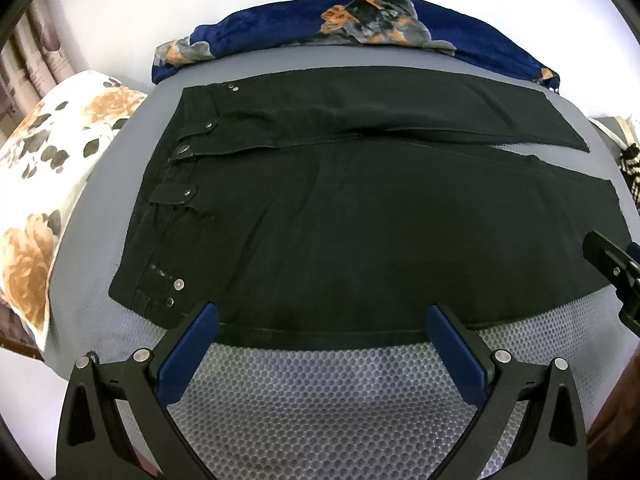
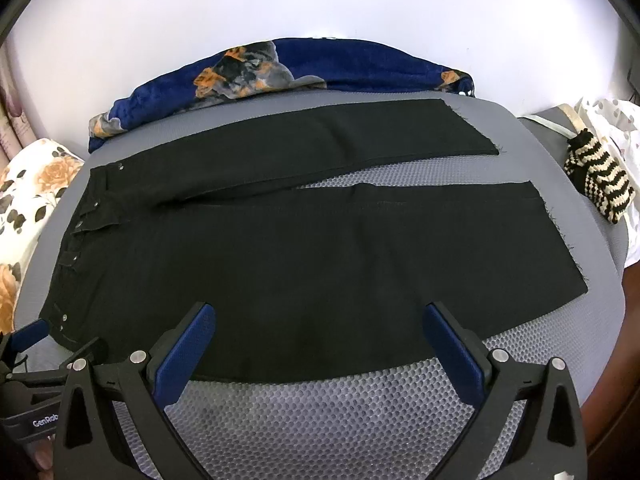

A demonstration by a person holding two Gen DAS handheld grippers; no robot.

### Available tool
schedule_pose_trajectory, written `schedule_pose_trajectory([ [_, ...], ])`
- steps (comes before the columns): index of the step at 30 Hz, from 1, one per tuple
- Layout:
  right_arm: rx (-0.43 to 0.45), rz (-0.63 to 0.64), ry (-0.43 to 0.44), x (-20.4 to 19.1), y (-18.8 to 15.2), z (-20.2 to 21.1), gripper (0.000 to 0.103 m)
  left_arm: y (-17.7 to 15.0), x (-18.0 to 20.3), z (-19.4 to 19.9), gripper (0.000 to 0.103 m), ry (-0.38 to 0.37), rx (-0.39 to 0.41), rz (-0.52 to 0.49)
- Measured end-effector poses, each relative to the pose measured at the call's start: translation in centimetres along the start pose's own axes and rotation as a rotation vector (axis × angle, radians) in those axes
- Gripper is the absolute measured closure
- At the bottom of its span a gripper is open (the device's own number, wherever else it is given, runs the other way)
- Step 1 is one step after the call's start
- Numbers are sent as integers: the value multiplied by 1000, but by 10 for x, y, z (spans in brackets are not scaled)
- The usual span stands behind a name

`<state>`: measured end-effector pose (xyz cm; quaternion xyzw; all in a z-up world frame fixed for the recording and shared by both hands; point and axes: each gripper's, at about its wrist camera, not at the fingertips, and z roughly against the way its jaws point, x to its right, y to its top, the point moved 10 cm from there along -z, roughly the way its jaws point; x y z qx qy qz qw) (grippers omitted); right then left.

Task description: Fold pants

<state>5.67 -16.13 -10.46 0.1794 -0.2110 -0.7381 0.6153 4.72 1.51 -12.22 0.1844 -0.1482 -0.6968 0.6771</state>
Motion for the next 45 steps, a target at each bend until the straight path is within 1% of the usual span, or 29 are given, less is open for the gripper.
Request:
schedule_pose_trajectory([
  [22,-14,-18,-11,5,-2,-2,0,-1,-4,-1,0,3,-4,21],
  [41,-21,-35,-17,11,1,-5,0,7,-3,-4,0,4,1,23],
  [45,-17,-40,-12,12,2,-8,0,13,-6,-7,0,-15,5,39],
])
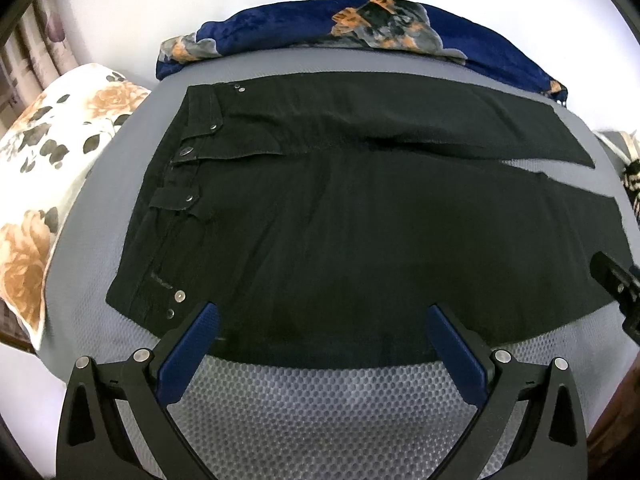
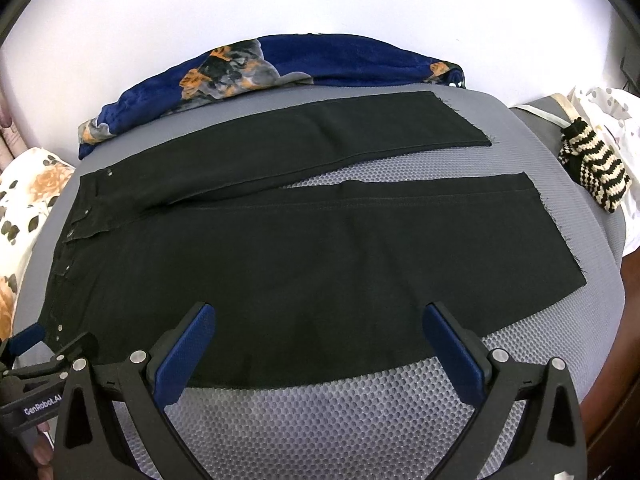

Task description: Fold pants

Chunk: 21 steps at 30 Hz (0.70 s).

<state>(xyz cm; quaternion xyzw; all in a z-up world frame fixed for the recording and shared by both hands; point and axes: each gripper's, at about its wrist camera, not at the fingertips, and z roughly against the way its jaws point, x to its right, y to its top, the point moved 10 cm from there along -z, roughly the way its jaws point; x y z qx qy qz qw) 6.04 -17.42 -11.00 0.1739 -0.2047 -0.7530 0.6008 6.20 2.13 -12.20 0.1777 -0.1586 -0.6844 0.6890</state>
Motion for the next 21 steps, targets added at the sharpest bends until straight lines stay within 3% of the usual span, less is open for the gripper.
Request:
schedule_pose_trajectory([
  [5,1,-27,32,2,5,-5,0,29,-18,-2,0,-41,38,32],
  [10,-1,-49,39,5,19,-15,0,87,-68,-9,2,-78,104,91],
  [17,-13,-17,20,-2,46,-36,0,169,-153,-51,34,-254,86,228],
  [21,-11,1,11,-12,64,-48,0,198,-185,-84,42,-364,68,311],
])
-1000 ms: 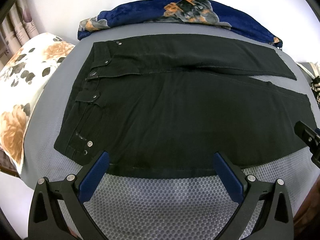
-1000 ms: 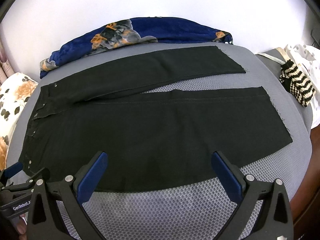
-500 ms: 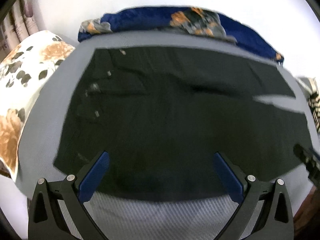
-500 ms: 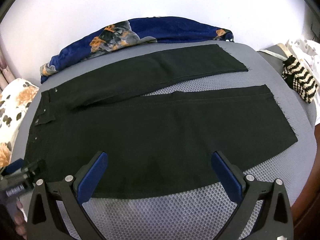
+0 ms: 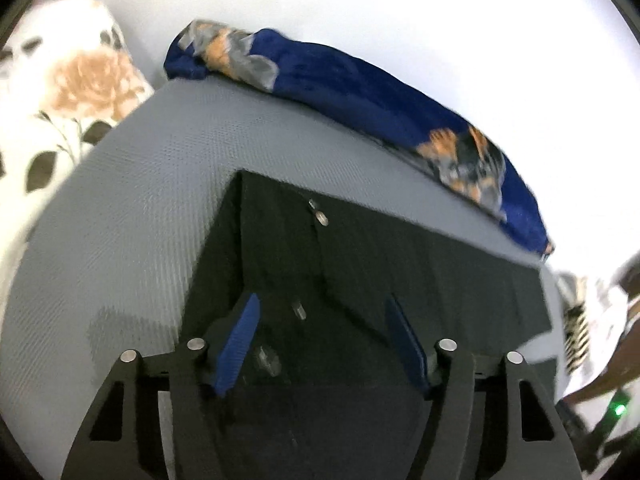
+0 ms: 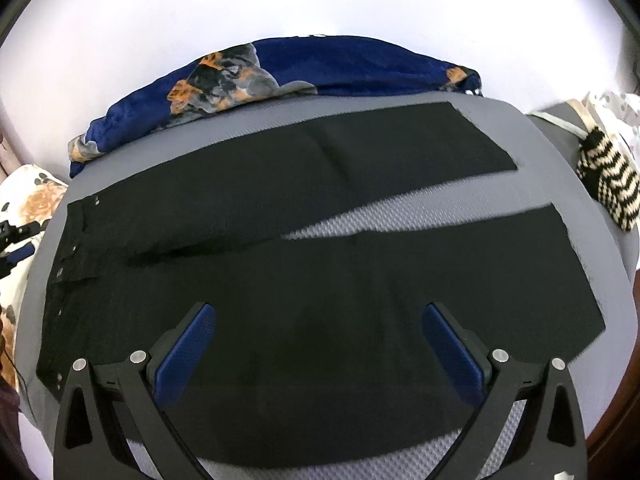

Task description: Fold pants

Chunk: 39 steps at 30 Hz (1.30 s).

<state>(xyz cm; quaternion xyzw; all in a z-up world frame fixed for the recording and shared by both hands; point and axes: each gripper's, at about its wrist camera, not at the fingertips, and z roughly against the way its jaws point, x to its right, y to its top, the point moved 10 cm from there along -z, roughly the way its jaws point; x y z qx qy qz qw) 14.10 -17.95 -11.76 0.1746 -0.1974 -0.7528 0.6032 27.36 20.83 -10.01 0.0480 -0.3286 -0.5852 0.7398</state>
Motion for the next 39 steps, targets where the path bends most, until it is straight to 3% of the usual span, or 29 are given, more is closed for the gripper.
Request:
schedule_pose_trajectory([
  [3,-10,18,1,-11,12,-11,0,19,-21,-21,52,-71,-29,63],
  [10,-36,90,-6,-45,37,-37,0,46,-61,-57,54,-165,-83,207],
  [22,-46,213,55,-114,69,-77,0,57,-53,-91,56,-302,-184,211],
  [27,-31,229,151,-139,88,-92,0,56,-36,-107,59,-331,-225,168],
  [29,-7,261,206,-150,98,-100,0,59,-32,-112,59,-318,-208,144],
  [32,-13,325,309,-167,112,-121,0,64,-29,-111,59,-360,-188,164],
  [35,-58,408,351,-177,125,-149,0,69,-28,-107,96,-360,-151,171],
  [39,-92,524,407,-187,146,-169,0,73,-21,-77,96,-371,-80,116],
])
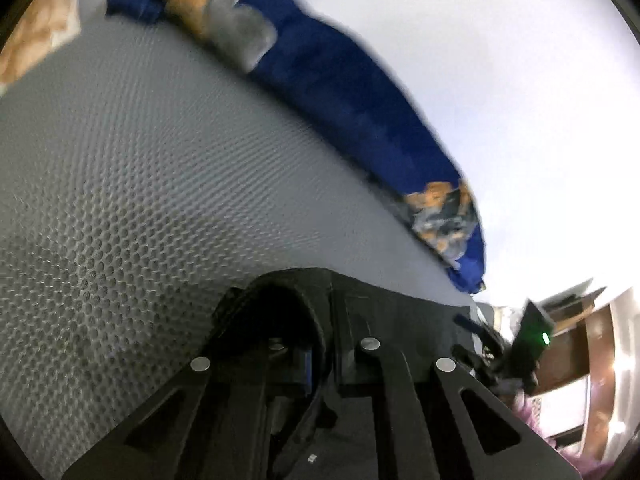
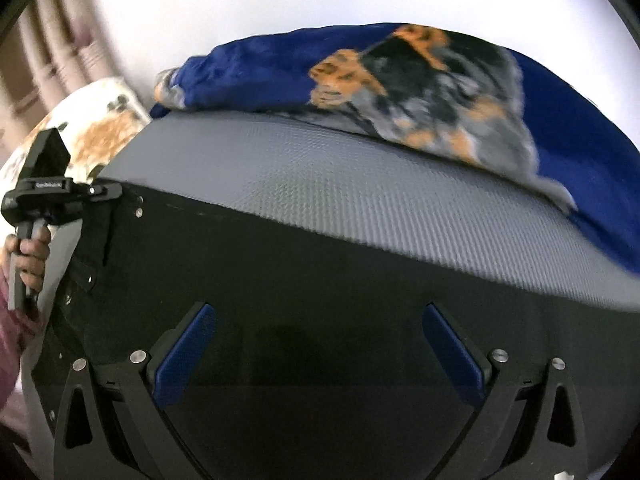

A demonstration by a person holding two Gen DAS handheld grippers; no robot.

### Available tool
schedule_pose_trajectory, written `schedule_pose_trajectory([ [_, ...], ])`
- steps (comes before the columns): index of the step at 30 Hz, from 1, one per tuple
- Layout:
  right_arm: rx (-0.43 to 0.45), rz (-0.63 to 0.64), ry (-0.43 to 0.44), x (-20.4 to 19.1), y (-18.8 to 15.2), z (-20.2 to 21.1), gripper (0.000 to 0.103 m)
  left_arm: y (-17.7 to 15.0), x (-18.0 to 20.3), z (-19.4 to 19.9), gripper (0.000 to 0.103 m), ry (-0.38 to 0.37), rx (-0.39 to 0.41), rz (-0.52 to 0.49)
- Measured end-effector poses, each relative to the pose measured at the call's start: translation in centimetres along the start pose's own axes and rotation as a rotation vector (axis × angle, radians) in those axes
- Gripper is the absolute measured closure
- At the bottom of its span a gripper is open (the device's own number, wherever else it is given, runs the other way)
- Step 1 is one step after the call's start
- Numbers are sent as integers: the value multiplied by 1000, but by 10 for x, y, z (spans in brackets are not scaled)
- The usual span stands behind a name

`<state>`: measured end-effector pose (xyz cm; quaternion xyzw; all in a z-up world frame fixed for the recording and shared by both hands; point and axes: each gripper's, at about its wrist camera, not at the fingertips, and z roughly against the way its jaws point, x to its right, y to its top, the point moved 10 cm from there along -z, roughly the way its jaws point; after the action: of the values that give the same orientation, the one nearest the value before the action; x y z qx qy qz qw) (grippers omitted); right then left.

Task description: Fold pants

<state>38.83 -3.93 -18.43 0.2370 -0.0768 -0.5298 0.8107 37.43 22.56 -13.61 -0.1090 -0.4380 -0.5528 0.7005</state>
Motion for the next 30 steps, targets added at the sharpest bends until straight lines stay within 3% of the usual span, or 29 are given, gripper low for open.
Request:
schedule_pose_trajectory([
  [9,-189,252,228,-1,27,-18,0,-25,82,55,96,-128,87,-232],
  [11,-241,303,275,-3,28,-23,10,-31,89,63,96,-147,100,-254],
  [15,-361,400,335,-1,17,-36,18,-35,87,72,96,-136,109,-247],
  [17,-409,440,337,6,9,-42,35,-36,84,69,96,-126,109,-242],
  [21,-488,475,321,28,-6,-49,50,-34,82,63,96,-92,102,-244],
  [24,-459,459,314,37,-5,-45,69,-33,78,59,96,-70,90,-236],
  [25,-440,454,293,40,-4,-44,83,-33,77,56,96,-67,84,-231],
  [28,-371,453,227,38,-4,-33,94,-32,72,47,96,-41,70,-223],
  [30,-317,453,178,35,-5,-19,95,-32,72,45,96,-39,69,-211],
])
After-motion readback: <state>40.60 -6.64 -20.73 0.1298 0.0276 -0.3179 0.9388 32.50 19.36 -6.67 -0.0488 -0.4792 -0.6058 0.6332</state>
